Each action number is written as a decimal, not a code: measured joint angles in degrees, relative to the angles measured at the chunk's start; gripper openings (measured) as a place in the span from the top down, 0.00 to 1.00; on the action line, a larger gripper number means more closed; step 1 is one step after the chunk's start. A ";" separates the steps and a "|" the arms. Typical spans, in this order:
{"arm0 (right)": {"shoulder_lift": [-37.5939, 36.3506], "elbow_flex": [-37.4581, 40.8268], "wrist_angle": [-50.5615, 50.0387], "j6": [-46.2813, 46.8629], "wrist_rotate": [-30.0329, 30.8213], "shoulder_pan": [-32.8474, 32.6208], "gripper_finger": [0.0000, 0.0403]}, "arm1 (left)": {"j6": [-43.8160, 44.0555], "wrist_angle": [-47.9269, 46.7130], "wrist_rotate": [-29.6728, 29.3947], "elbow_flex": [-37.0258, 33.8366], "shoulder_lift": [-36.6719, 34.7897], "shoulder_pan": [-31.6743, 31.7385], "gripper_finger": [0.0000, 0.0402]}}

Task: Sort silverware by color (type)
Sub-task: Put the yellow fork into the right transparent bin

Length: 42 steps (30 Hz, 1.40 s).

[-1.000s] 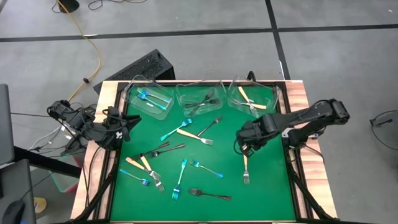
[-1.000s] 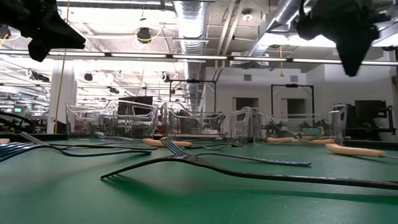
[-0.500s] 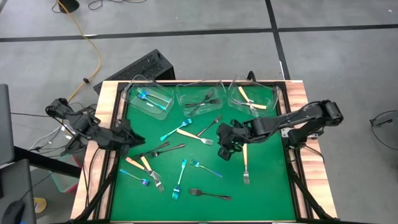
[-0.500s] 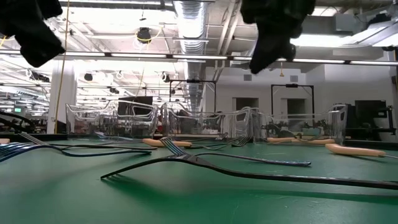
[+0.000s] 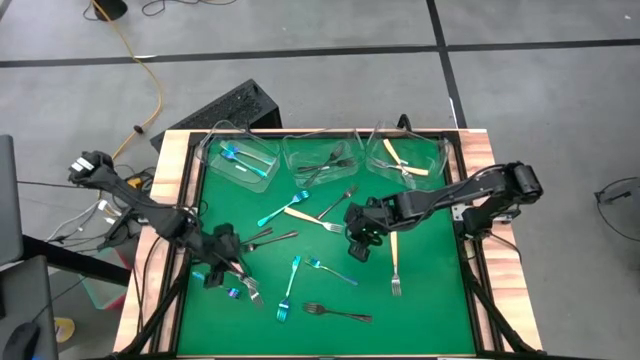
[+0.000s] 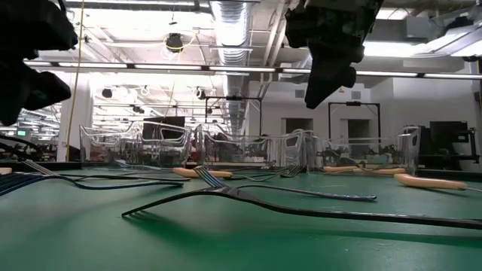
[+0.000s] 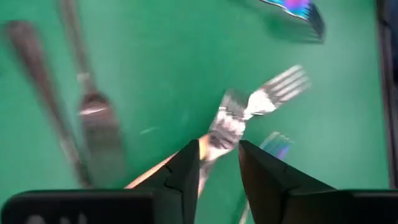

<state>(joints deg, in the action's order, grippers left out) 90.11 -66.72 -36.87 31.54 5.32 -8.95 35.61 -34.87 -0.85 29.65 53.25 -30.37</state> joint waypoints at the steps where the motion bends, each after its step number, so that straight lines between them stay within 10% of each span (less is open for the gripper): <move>1: -0.15 0.00 0.14 -0.20 0.00 0.00 0.78 | -0.91 1.23 0.79 0.00 1.09 -0.31 0.72; 12: -0.09 -0.02 0.62 -0.53 0.00 0.00 0.78 | -1.95 -5.67 0.63 0.00 7.62 -4.21 0.48; 29: -0.09 -0.02 0.52 -0.69 0.02 0.00 0.78 | -3.47 -6.36 0.13 0.33 18.73 -4.50 0.47; 42: -0.09 -0.02 0.51 -0.66 0.04 -0.02 0.78 | -2.56 -6.85 -0.59 0.00 18.38 -4.37 0.94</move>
<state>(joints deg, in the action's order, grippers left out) 90.02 -66.74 -36.36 30.88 5.37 -8.97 33.04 -41.72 -1.44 29.65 71.63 -34.74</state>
